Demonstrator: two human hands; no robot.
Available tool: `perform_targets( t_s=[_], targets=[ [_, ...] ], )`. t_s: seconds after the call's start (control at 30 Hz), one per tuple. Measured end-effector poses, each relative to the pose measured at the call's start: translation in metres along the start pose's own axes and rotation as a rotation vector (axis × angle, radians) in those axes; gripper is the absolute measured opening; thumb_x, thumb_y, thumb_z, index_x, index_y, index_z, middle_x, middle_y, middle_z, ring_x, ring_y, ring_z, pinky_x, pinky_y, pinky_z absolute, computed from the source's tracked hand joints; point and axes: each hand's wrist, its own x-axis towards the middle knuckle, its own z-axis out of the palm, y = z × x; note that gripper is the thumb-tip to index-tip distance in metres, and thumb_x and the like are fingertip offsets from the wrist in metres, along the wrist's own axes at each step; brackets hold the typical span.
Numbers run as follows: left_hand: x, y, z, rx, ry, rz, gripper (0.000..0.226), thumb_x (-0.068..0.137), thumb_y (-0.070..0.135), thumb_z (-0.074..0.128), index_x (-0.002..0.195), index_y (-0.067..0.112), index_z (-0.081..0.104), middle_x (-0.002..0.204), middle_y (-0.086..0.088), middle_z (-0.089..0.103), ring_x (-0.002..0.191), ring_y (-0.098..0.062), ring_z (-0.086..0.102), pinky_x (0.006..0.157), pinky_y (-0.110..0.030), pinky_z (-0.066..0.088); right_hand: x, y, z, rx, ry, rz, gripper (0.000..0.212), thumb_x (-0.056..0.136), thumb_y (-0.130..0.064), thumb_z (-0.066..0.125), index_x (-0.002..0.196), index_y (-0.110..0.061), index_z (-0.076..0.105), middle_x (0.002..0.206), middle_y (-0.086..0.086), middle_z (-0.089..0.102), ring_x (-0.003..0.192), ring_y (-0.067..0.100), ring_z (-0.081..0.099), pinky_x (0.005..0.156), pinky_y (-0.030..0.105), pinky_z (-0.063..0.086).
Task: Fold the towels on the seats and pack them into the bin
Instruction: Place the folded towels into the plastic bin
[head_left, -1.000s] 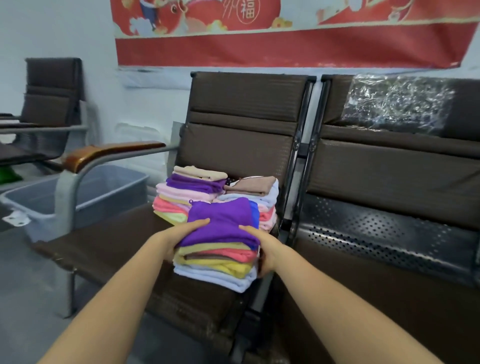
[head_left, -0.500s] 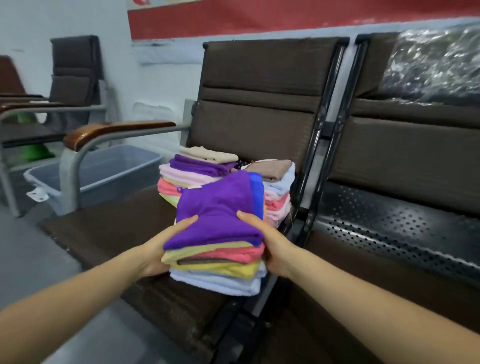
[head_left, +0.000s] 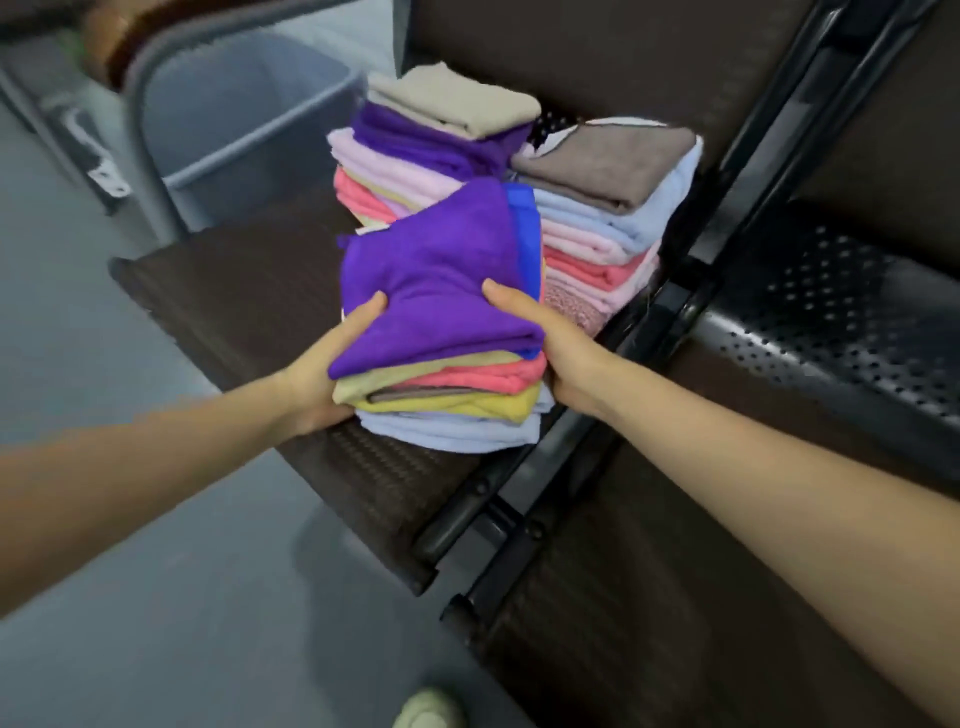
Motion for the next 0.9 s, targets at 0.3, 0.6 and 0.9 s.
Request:
perform_targets(
  t_s=[0.3, 0.6, 0.9],
  targets=[
    [-0.105, 0.130, 0.113, -0.076, 0.089, -0.117, 0.059, 0.079, 0.049, 0.067, 0.128, 0.016, 0.059, 0.122, -0.010, 0.066, 0.107, -0.025, 0.066, 0.087, -0.035, 0.055, -0.077, -0.132, 0.052, 0.070, 0.038, 0.173, 0.020, 0.092, -0.025, 0.056, 0.110, -0.021, 0.065, 0.092, -0.001, 0.075, 0.078, 0.014, 0.072, 0.071, 0.028, 0.060],
    [-0.226, 0.338, 0.213, -0.129, 0.079, -0.176, 0.058, 0.073, 0.048, 0.074, 0.120, 0.015, 0.061, 0.115, -0.013, 0.069, 0.101, -0.027, 0.068, 0.082, -0.035, 0.057, -0.178, -0.353, 0.147, 0.013, 0.060, 0.289, 0.025, 0.087, -0.032, 0.063, 0.109, -0.021, 0.066, 0.102, 0.005, 0.074, 0.087, 0.020, 0.071, 0.076, 0.031, 0.059],
    [-0.263, 0.492, 0.166, -0.129, 0.093, -0.068, 0.037, 0.092, 0.035, 0.056, 0.122, 0.014, 0.062, 0.114, -0.013, 0.069, 0.097, -0.026, 0.069, 0.087, -0.038, 0.057, -0.149, -0.451, 0.266, 0.007, -0.016, 0.225, 0.037, 0.091, -0.036, 0.059, 0.122, -0.016, 0.061, 0.113, 0.014, 0.070, 0.097, 0.030, 0.069, 0.090, 0.044, 0.054]
  ],
)
